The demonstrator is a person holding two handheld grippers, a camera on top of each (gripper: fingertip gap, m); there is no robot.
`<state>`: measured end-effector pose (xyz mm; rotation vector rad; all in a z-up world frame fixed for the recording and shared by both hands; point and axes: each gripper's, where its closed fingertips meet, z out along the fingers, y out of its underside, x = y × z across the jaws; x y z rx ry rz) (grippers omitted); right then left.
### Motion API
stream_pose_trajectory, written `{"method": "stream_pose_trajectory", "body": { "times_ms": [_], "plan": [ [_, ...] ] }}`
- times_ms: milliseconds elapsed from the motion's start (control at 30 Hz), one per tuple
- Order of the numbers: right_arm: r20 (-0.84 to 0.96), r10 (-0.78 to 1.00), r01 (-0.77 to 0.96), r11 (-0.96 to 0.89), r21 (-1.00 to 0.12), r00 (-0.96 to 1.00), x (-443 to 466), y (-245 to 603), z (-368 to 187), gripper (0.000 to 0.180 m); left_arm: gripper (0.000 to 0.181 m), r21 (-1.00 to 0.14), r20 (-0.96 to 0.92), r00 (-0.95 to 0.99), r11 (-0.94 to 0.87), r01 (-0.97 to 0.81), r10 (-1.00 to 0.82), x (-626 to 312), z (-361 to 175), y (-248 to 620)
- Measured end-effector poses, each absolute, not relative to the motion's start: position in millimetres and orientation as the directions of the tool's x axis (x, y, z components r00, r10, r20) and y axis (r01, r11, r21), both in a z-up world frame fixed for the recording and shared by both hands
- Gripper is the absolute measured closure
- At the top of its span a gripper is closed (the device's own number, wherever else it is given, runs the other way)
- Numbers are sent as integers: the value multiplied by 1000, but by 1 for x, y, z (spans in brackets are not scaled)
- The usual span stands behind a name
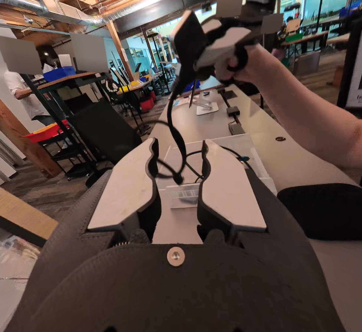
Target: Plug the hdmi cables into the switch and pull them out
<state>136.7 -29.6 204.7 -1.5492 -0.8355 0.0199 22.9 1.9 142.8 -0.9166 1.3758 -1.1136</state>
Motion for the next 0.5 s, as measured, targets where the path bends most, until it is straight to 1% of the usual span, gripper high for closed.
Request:
{"method": "stream_pose_trajectory", "body": {
  "times_ms": [67,133,200,367,433,500],
  "plan": [
    [438,481,504,-11,-863,760,169,-28,226,157,142,-964,-265,-101,260,62,-959,16,144,7],
    [424,445,522,-122,-844,789,202,-24,231,157,143,-965,-261,-99,258,47,-960,15,141,11],
    [435,390,541,-221,-811,812,232,-18,225,157,144,-969,-247,-119,245,32,-962,17,137,10],
    [436,272,512,-381,-769,858,277,-2,192,157,145,-962,-265,-143,271,-19,-953,28,126,4],
    [425,319,529,-426,-734,847,279,1,173,158,145,-958,-278,-160,286,-33,-947,31,123,0],
    [386,413,552,-439,-709,825,272,3,154,157,145,-955,-284,-172,295,-40,-943,32,121,-3]
  ]
}}
